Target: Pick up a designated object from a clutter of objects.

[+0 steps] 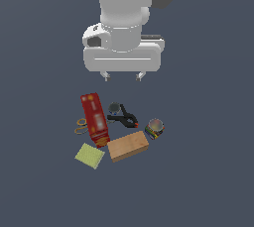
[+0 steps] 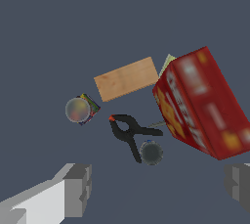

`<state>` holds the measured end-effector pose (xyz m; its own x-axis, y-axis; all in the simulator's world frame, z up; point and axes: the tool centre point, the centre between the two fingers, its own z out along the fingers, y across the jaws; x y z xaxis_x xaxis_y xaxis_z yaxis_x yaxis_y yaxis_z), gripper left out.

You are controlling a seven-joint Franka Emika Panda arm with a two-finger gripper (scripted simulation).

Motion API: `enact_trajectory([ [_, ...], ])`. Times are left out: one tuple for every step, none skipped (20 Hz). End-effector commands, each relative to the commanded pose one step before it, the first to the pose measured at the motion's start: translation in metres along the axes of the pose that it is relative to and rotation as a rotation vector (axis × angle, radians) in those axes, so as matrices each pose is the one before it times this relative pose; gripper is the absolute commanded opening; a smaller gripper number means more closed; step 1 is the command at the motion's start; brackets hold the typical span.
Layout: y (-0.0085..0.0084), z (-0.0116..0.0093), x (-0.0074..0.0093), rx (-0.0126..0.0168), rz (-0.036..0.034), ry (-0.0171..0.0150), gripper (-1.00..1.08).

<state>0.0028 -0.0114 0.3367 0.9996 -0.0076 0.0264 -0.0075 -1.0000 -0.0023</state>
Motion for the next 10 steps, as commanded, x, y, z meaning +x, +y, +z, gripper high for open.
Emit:
enact_trajectory([
  [0.00001, 0.0, 0.0, 0.0, 0.0, 0.0, 1.0],
  [0.00027, 0.00009, 0.0, -0.00056, -0.00038, -0.00012, 1.0],
  [0.00072, 0.0003, 0.00002, -0.00177, -0.0012, -0.00042, 1.0],
  [0.00125, 0.00047, 0.00002, -0.00283, -0.00198, -0.00067, 1.0],
  [0.00175, 0.00063, 0.0, -0.0039, -0.00287, -0.00093, 1.0],
  [0.00222, 0.00076, -0.00005, -0.00496, -0.00393, -0.0012, 1.0],
  [0.00245, 0.00078, -0.00014, -0.00562, -0.00497, -0.00138, 1.0],
  [0.00204, 0.00054, -0.00021, -0.0046, -0.00468, -0.00114, 1.0],
  [0.00151, 0.00029, -0.00025, -0.00344, -0.00412, -0.00084, 1.0],
  [0.00097, 0.00008, -0.00026, -0.00231, -0.0034, -0.00054, 1.0],
])
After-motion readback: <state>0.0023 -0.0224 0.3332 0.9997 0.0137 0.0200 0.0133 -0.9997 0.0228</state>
